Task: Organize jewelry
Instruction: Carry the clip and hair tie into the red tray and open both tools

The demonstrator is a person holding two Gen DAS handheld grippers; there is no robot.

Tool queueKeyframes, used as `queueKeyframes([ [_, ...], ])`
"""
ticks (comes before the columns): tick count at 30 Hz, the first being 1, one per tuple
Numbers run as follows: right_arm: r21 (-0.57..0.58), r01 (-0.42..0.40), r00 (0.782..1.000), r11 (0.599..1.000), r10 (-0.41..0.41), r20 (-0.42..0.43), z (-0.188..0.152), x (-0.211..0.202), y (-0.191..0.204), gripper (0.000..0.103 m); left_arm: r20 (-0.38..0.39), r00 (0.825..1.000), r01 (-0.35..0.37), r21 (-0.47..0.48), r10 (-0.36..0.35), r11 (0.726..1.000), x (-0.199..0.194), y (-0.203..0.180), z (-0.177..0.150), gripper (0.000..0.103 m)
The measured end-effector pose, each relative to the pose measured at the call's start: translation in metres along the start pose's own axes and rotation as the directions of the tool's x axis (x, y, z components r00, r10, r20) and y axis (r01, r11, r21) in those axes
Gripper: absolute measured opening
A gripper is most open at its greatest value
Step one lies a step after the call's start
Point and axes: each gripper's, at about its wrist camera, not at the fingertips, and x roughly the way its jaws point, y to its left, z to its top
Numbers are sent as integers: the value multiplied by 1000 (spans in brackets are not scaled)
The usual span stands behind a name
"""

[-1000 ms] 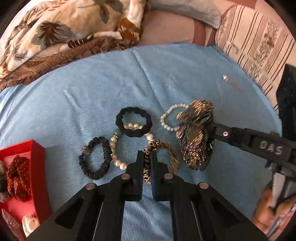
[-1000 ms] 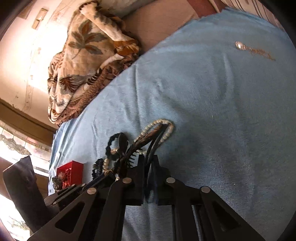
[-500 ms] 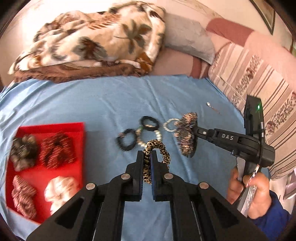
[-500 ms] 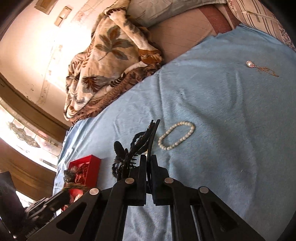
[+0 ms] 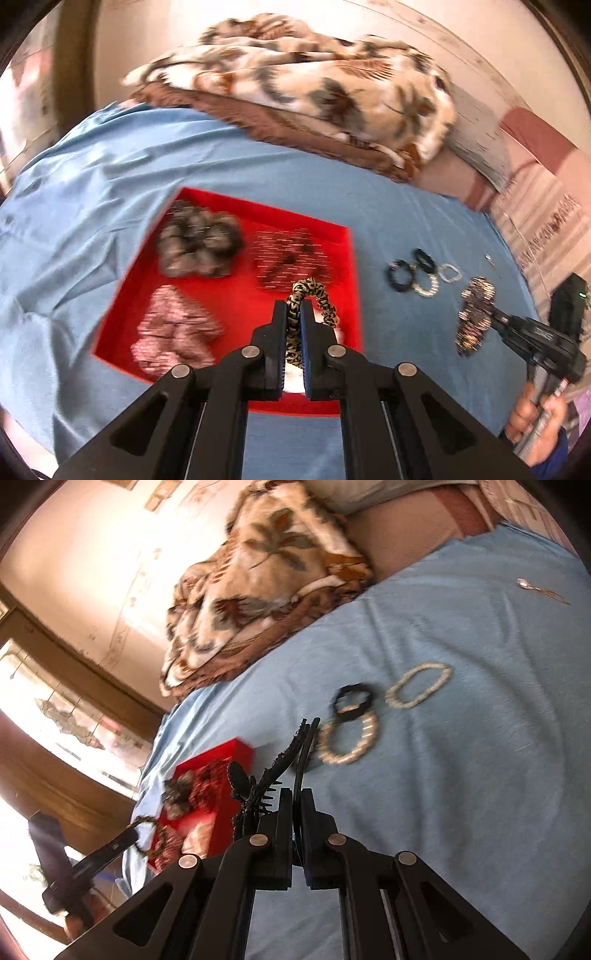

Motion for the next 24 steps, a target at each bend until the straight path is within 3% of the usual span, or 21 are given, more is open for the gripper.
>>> queueKeyframes([
  [6, -11, -74, 993, 997, 73, -97, -14, 32, 52, 5, -57, 997, 44, -115, -51, 992, 10, 42, -5, 6],
  [14, -85, -93, 978, 992, 75, -196, -28, 88, 124, 5, -124, 987, 85, -129, -102, 988, 22, 51, -21, 6],
  [24, -61, -51, 949, 997, 29, -314, -31, 183, 152, 5, -143, 990, 1, -106, -16, 994, 22, 62, -25, 6],
])
